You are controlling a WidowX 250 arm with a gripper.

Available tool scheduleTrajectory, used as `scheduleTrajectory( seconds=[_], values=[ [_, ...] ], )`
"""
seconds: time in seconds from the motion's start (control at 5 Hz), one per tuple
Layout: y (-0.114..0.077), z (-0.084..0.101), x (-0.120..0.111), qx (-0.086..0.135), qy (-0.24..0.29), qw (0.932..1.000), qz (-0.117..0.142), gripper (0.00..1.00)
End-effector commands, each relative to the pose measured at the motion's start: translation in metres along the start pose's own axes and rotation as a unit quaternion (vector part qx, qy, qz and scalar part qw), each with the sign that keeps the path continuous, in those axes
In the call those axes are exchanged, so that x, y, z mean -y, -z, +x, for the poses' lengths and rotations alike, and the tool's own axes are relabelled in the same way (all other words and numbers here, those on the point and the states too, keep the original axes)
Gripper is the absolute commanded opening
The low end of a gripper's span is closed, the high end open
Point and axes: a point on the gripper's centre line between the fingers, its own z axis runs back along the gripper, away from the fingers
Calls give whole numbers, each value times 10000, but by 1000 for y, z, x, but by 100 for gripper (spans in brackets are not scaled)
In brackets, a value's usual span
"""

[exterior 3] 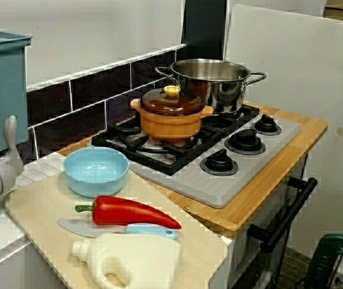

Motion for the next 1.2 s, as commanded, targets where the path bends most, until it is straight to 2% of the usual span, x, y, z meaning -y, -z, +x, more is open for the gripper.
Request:
scheduleTrajectory(
  seconds=[0.0,0.2,0.4,0.6,0.8,1.0],
  values=[
    [4,29,-20,97,83,9997,226,100],
    [19,60,-34,275,164,9989,345,100],
    [41,99,-42,304,368,9976,499,100],
    [58,129,-61,353,319,9972,571,100],
    [66,162,-83,577,237,9957,681,100],
    [75,191,-113,646,267,9945,779,100]
  ],
)
